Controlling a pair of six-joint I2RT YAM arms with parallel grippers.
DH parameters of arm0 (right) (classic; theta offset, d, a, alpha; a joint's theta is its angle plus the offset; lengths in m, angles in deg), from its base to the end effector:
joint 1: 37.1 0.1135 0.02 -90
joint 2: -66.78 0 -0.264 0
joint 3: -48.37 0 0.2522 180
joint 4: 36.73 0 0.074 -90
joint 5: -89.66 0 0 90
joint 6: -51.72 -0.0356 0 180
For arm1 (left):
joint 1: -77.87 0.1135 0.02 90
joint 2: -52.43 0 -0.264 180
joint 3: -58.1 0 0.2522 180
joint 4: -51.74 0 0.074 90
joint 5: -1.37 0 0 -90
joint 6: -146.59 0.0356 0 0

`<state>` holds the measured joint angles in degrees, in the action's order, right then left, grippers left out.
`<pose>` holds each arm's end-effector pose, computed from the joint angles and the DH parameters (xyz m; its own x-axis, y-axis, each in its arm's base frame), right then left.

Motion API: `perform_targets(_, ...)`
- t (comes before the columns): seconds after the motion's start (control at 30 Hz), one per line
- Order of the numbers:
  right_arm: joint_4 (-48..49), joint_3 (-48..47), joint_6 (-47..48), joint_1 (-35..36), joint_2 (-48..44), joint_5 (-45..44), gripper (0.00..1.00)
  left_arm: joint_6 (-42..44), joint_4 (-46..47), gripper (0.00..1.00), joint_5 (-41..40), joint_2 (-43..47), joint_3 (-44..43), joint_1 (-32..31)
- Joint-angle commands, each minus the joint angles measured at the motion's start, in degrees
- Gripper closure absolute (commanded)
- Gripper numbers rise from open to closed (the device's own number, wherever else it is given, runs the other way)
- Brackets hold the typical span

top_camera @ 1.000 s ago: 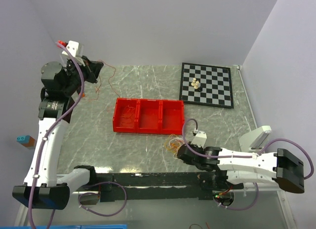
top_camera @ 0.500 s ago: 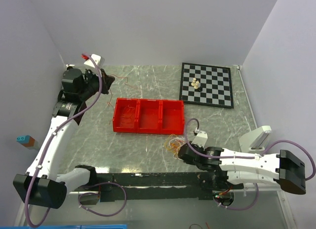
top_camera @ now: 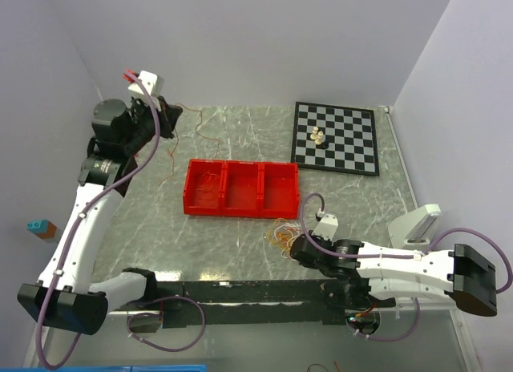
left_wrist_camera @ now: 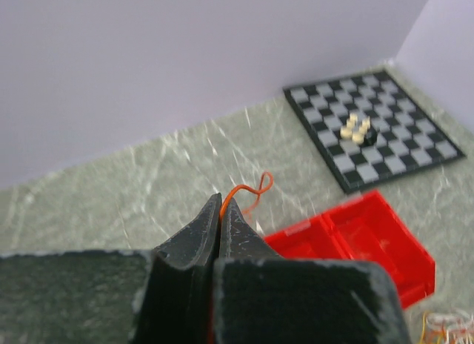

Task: Untangle the cables

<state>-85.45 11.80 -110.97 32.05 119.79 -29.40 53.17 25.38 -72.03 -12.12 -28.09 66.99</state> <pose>0.0686 0.1314 0.1576 -0.8066 0.2267 -0.5458 0.0869 0.9590 0.2699 0.2423 -0.0569 0.4360 -0.1081 -0.0374 -0.9934 0.4548 0.8867 -0.0829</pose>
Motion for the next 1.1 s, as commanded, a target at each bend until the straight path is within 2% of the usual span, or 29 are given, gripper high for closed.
perform_targets(0.0,1.04,-0.39,0.0,0.55,0.86,-0.82,1.0,-0.01,0.48,0.99,-2.62,-0.39,-8.6,-0.02)
perform_targets(0.17,1.39,0.48,-0.53,0.64,-0.1,-0.82,1.0,0.87,-2.16,0.99,-2.27,0.48,-9.14,-0.02)
perform_targets(0.4,1.74,0.92,-0.09,0.55,-0.37,-0.47,1.0,0.96,-0.5,0.99,-6.66,2.33,-6.94,0.5)
perform_targets(0.67,1.21,0.31,0.18,0.55,-0.28,-0.82,1.0,-2.64,1.97,0.99,-4.13,-1.89,-21.95,3.4)
perform_targets(0.8,2.09,1.01,-0.26,0.64,-0.37,-0.47,1.0,-4.14,2.32,0.98,-2.81,-2.77,-25.05,3.58)
perform_targets(0.9,1.92,0.92,-0.44,0.55,-0.19,-0.56,1.0,-3.7,1.88,0.99,0.0,-2.25,-23.13,3.58)
perform_targets(1.07,1.3,0.48,0.0,0.55,-0.37,-0.91,1.0,-2.3,0.83,0.99,0.19,0.83,-12.33,3.58)
